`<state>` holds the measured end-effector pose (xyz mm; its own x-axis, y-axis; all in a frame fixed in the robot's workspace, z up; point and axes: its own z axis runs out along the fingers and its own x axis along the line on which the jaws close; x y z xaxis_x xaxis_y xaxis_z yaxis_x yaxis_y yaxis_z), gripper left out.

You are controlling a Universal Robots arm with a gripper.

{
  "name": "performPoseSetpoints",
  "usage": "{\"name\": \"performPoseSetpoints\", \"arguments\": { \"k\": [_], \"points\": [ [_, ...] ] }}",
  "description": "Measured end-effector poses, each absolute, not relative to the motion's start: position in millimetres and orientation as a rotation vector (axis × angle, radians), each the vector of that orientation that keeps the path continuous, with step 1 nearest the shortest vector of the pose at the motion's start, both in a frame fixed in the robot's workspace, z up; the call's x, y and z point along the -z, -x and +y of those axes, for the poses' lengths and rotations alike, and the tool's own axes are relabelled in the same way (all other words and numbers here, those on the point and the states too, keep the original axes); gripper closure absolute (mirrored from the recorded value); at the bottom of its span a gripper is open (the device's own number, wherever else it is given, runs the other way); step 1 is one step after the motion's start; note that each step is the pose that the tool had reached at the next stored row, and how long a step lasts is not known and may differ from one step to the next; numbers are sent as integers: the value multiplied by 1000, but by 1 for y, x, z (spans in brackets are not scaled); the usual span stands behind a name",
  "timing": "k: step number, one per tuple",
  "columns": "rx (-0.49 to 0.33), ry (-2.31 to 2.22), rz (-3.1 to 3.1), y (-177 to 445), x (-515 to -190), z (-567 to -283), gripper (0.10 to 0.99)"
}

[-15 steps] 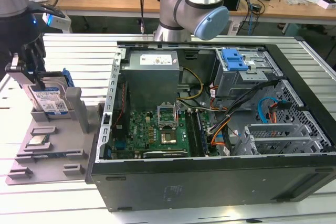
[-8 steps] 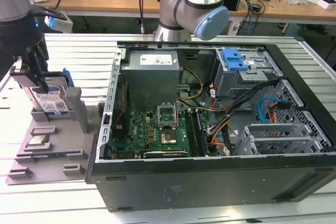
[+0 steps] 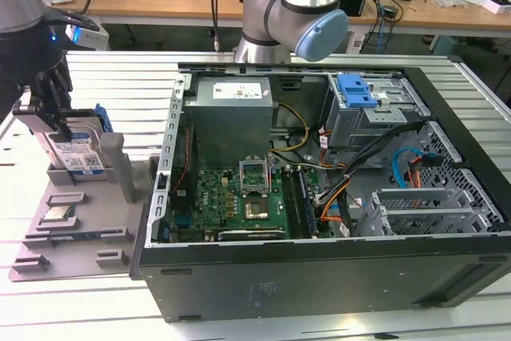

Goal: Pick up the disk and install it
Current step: 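Pick up the disk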

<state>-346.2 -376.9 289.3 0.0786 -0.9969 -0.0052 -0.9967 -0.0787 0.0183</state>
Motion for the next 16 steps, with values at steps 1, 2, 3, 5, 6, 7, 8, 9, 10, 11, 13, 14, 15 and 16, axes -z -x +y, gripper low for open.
{"name": "performPoseSetpoints", "arguments": {
  "k": [1, 2, 3, 5, 6, 7, 8, 9, 10, 11, 13, 14, 15, 16],
  "points": [
    [25, -2300, -2125, 346, -289, -377, 604],
    [25, -2300, -2126, 346, -289, -377, 604],
    [25, -2300, -2126, 346, -289, -377, 604],
    [25, -2300, -2126, 346, -289, -377, 686],
    [25, -2300, -2126, 346, -289, -377, 686],
    [25, -2300, -2126, 346, -289, -377, 722],
    [25, -2300, -2126, 346, -289, -377, 722],
    [25, -2300, -2126, 346, -289, -377, 722],
    [25, -2300, -2126, 346, -289, -377, 722],
    [25, -2300, -2126, 346, -289, -377, 722],
    [25, -2300, -2126, 346, -289, -377, 722],
    [25, -2300, -2126, 346, -289, -377, 722],
    [25, -2300, -2126, 346, -289, -377, 722],
    [25, -2300, -2126, 346, -289, -377, 722]
  ]
}}
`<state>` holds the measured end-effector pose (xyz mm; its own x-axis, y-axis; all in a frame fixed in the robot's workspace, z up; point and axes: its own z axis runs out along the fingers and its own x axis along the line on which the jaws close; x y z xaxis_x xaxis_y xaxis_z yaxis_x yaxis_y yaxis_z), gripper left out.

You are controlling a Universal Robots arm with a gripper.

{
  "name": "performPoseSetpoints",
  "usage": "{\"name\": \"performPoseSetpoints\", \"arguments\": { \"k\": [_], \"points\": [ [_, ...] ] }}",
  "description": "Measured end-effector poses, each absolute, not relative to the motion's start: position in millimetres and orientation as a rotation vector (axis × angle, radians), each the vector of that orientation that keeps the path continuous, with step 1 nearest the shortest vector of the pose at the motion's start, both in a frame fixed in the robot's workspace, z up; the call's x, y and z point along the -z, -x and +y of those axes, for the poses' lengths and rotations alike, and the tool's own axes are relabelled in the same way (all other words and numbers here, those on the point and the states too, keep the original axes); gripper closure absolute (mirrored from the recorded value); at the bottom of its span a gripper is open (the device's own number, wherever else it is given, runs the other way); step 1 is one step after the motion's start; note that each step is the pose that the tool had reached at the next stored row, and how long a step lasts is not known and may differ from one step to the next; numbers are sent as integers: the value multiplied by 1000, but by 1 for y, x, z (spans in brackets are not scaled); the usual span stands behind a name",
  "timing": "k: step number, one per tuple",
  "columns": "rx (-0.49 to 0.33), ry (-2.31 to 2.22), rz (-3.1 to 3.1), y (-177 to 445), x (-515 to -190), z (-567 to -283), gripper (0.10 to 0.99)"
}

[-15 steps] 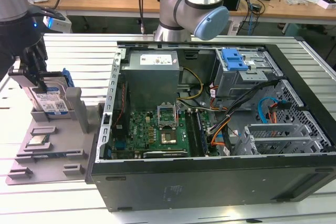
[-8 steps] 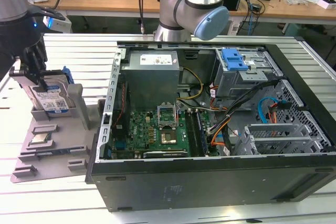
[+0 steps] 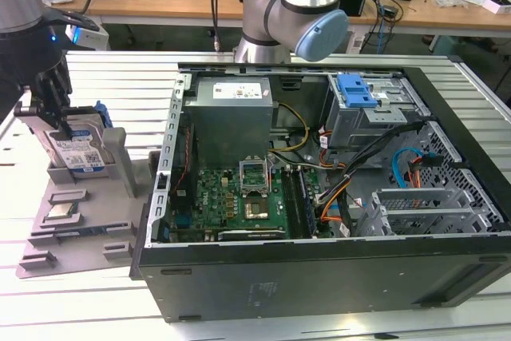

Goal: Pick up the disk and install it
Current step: 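Pick up the disk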

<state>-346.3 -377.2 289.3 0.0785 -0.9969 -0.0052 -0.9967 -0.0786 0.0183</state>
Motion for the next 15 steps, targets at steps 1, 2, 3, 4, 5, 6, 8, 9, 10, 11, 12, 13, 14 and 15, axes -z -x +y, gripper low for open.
{"name": "performPoseSetpoints", "arguments": {
  "k": [1, 2, 3, 4, 5, 6, 8, 9, 10, 11, 12, 13, 14, 15],
  "points": [
    [25, -2300, -2126, 346, -289, -377, 722],
    [25, -2300, -2126, 346, -289, -377, 722],
    [25, -2300, -2126, 346, -289, -377, 722],
    [25, -2300, -2126, 346, -289, -377, 722],
    [25, -2300, -2126, 346, -289, -377, 722],
    [25, -2300, -2126, 346, -289, -377, 722],
    [25, -2300, -2126, 346, -291, -377, 722],
    [25, -2300, -2126, 346, -295, -377, 722],
    [25, -2300, -2126, 346, -298, -377, 722],
    [25, -2300, -2126, 346, -300, -377, 722],
    [25, -2300, -2126, 346, -303, -377, 722],
    [25, -2300, -2126, 346, -307, -377, 722],
    [25, -2300, -2126, 346, -309, -377, 722],
    [25, -2300, -2126, 346, -311, -377, 722]
  ]
}}
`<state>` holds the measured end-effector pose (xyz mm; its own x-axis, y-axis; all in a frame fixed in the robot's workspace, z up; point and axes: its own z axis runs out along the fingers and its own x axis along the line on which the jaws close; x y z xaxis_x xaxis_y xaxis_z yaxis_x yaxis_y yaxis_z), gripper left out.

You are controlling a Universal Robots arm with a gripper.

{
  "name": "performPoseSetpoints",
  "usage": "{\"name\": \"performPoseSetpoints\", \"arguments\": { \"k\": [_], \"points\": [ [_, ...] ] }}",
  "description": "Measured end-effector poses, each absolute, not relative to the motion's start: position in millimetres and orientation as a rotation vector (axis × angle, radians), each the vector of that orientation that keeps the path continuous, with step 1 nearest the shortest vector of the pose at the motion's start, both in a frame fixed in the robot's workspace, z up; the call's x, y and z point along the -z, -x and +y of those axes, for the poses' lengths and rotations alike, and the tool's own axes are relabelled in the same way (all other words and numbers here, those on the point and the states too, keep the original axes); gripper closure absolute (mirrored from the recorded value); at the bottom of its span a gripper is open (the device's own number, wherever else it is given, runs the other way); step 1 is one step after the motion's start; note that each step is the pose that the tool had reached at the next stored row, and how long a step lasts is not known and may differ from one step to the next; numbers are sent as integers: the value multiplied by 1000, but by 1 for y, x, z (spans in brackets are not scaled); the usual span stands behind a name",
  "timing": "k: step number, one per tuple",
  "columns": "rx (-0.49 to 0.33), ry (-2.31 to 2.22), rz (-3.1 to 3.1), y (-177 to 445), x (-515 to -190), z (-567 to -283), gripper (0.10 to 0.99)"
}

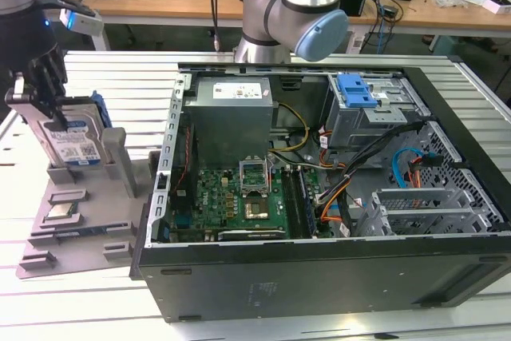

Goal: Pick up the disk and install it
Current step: 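Pick up the disk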

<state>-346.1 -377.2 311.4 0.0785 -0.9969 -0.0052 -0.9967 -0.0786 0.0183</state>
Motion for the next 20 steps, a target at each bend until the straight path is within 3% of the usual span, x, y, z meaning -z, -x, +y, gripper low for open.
{"name": "performPoseSetpoints", "arguments": {
  "k": [20],
  "points": [
    [27, -2299, -2125, 345, -386, -372, 722]
  ]
}}
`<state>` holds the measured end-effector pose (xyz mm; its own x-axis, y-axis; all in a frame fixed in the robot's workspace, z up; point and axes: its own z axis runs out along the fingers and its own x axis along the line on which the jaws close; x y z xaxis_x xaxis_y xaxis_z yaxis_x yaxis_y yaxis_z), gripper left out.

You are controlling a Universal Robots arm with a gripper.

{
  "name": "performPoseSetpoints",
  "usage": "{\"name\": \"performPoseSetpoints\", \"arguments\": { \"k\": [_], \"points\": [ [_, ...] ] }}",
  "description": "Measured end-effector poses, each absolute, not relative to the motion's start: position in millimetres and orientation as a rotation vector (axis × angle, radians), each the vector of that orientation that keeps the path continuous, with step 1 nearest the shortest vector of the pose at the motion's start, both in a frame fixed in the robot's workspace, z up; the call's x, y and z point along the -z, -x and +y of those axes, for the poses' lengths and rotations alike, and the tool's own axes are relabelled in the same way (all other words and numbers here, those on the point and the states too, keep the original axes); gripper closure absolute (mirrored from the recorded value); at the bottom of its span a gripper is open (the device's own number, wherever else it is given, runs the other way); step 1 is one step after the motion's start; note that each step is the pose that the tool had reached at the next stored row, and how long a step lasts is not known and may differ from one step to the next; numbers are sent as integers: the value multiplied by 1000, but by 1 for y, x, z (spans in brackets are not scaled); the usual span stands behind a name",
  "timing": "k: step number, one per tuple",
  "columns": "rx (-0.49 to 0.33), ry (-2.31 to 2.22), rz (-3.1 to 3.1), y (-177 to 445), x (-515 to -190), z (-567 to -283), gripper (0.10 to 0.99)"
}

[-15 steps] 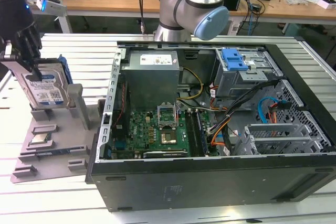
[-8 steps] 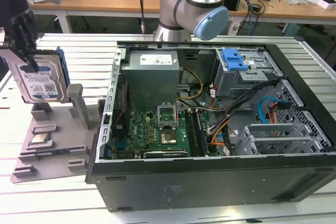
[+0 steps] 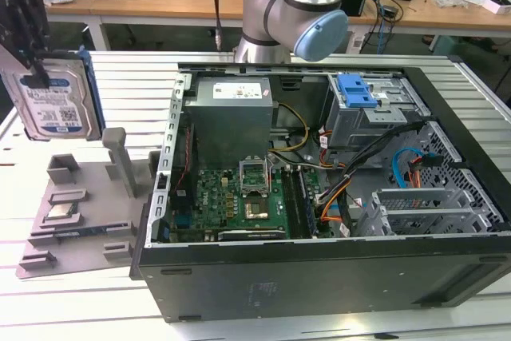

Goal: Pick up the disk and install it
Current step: 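Pick up the disk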

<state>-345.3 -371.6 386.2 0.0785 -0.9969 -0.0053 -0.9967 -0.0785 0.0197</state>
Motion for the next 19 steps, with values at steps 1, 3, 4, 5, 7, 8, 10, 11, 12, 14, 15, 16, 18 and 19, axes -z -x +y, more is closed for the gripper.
{"name": "performPoseSetpoints", "arguments": {
  "k": [1, 3, 4, 5, 7, 8, 10, 11, 12, 14, 15, 16, 18, 19],
  "points": [
    [27, -2299, -2125, 345, -389, -372, 722],
    [27, -2299, -2125, 345, -401, -372, 722],
    [27, -2299, -2125, 345, -407, -372, 722],
    [27, -2299, -2125, 345, -413, -372, 722],
    [27, -2299, -2125, 345, -424, -372, 722],
    [28, -2299, -2125, 345, -429, -372, 722],
    [28, -2299, -2125, 345, -441, -372, 722],
    [28, -2299, -2125, 345, -446, -372, 722],
    [28, -2299, -2124, 345, -450, -372, 722],
    [28, -2299, -2124, 345, -466, -371, 722],
    [28, -2298, -2124, 345, -471, -371, 722],
    [28, -2298, -2124, 345, -474, -371, 722],
    [29, -2298, -2124, 345, -484, -371, 722],
    [29, -2298, -2124, 345, -486, -371, 722]
  ]
}}
